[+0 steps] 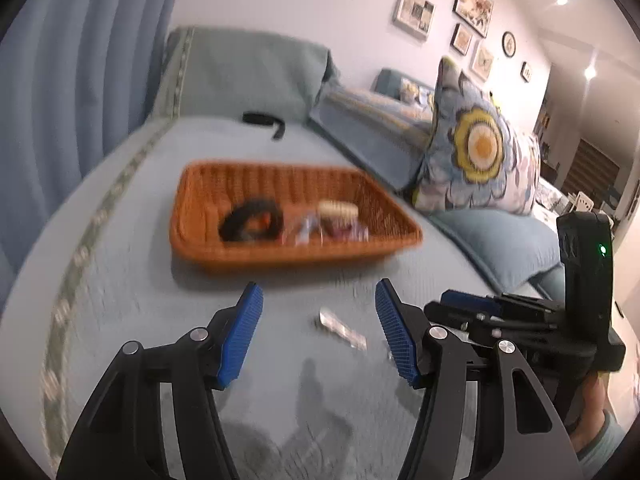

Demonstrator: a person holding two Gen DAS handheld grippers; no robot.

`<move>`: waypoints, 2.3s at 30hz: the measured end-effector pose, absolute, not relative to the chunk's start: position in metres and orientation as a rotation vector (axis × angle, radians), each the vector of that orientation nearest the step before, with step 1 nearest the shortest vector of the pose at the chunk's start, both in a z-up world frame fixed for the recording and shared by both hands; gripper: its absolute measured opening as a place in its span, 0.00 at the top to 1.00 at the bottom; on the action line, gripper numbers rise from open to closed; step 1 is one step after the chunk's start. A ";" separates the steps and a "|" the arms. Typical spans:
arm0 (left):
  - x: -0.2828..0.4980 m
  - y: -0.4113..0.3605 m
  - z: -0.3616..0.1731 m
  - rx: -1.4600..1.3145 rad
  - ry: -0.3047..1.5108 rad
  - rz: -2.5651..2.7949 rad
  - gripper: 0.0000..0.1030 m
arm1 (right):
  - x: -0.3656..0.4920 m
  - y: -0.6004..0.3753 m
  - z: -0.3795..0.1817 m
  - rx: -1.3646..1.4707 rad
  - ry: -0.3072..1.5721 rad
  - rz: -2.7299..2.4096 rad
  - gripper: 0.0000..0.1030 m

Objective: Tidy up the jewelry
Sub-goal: 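Grasp the silver hair clip with the left tool while the right tool grasps a gold charm, then carry the hair clip and gold charm into the basket and open both tools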

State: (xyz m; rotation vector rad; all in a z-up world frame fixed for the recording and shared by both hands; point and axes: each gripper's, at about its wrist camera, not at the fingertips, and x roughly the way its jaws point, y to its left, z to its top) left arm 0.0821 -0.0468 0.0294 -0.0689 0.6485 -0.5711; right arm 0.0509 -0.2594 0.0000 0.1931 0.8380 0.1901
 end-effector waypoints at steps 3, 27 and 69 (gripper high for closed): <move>0.084 -0.049 0.005 -0.061 0.708 -0.556 0.47 | 0.048 -0.251 -0.019 0.190 0.890 0.188 0.64; 0.126 -0.111 -0.043 -0.001 0.888 -0.441 0.45 | 0.055 -0.248 -0.046 0.077 0.911 0.078 0.69; 0.113 -0.103 -0.040 0.109 0.803 -0.576 0.89 | 0.049 -0.243 -0.040 0.066 0.868 0.145 0.99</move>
